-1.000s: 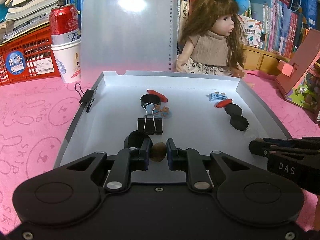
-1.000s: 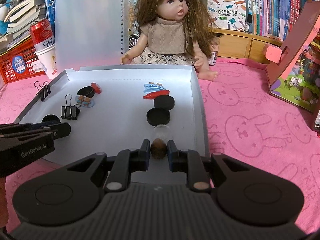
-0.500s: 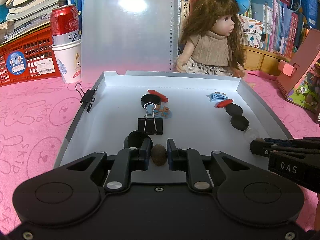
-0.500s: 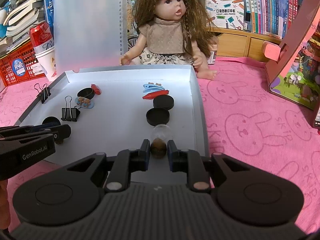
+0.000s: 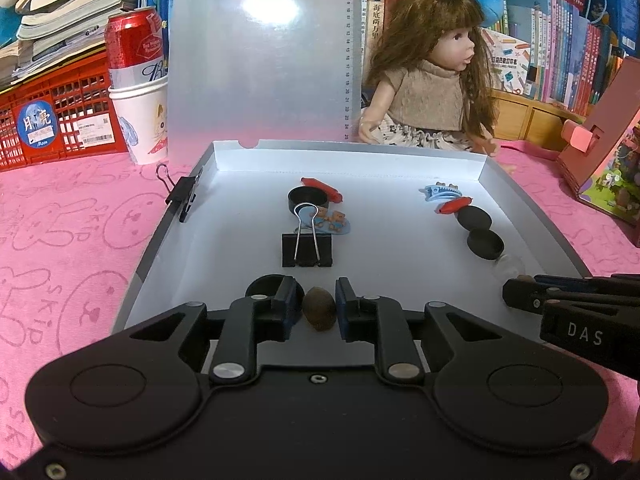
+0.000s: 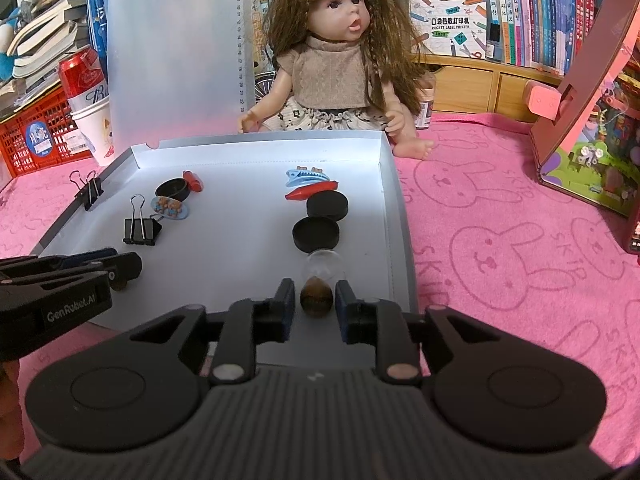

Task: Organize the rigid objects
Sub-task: 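Carry the brown nuts in both tools into the tray, then open both tools releasing the brown nuts into the tray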

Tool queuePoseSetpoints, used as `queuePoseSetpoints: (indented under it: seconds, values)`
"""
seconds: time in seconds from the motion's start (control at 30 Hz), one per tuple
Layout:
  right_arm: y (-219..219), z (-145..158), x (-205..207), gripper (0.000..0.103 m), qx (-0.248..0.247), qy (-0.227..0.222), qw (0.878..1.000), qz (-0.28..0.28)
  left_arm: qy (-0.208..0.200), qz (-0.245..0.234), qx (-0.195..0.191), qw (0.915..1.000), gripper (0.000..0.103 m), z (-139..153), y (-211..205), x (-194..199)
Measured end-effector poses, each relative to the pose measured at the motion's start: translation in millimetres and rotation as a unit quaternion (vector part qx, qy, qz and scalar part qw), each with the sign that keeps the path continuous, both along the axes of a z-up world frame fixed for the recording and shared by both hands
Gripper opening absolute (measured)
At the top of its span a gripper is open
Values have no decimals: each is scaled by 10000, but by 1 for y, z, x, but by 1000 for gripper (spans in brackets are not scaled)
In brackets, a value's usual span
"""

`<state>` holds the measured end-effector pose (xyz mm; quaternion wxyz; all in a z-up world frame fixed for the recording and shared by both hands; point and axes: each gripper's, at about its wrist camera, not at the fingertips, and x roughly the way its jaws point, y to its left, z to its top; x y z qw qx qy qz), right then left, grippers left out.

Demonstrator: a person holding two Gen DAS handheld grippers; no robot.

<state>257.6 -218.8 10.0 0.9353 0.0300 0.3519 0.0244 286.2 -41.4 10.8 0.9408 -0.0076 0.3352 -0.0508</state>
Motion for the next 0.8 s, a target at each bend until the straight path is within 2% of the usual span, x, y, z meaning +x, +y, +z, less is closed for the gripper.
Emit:
queuePoseSetpoints:
  seconds: [0.3,0.43,0.8]
  values:
    - [1,1,-1,50,18,-31,10000,-4,-12,-8,20,10000,24,-1,0,-1]
    - [0,2,-2,56,47,-62,10000,-20,-75,-23,49,10000,33,1,-1,-3]
    - [-3,8,-8,70,39,-215,9997,-70,-172,-39,87,9998,45,7,-2,-10]
